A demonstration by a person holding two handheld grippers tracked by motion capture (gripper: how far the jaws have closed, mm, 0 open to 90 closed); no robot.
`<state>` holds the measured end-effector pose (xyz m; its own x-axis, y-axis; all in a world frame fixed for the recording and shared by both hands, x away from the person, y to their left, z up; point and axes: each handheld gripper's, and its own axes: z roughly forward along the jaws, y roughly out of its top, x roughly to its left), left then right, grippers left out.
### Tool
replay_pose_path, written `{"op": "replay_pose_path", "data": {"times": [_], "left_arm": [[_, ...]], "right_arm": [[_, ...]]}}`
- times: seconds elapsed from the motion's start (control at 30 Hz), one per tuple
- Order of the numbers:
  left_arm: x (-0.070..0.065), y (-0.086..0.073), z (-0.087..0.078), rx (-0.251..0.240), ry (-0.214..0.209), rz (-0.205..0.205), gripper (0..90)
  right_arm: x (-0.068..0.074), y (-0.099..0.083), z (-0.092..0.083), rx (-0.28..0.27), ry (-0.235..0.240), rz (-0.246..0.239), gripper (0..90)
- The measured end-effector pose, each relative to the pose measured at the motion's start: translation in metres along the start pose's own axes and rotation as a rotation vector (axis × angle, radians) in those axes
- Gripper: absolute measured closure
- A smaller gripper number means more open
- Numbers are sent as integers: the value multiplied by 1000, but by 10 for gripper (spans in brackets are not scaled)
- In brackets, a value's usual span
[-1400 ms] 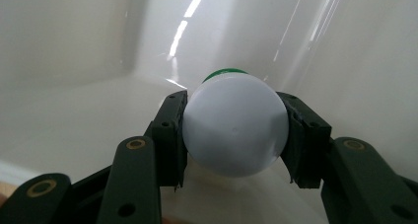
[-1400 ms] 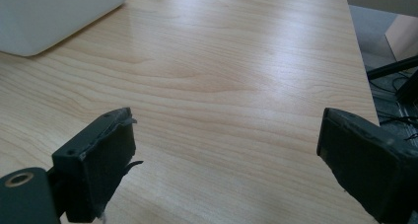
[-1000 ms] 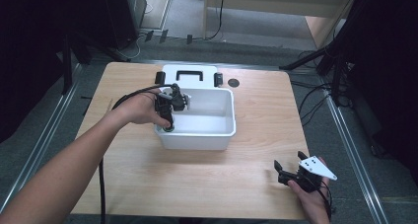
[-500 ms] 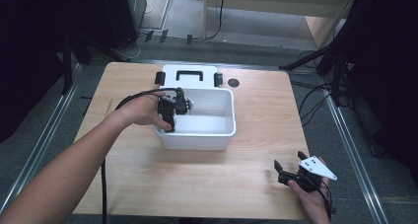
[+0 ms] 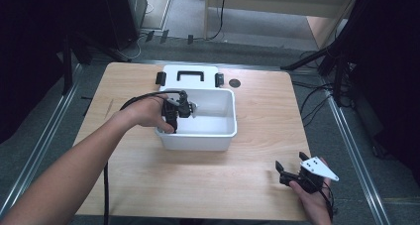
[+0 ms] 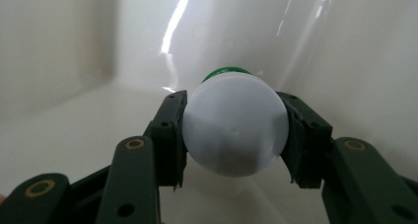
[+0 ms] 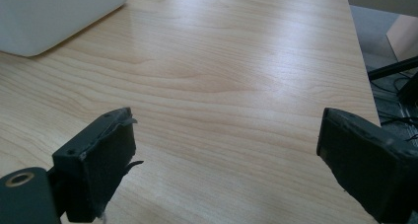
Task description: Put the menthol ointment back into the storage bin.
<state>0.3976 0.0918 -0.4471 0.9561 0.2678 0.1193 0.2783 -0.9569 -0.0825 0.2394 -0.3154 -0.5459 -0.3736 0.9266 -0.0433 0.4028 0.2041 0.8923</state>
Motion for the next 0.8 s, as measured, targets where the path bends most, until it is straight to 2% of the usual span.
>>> {"op": "replay_pose_path", "data": {"times": [0.8], "left_arm": [[-1,0,1,5,9,-22,486]], "right_arm": [[0,0,0,1,-2,1,80]]}}
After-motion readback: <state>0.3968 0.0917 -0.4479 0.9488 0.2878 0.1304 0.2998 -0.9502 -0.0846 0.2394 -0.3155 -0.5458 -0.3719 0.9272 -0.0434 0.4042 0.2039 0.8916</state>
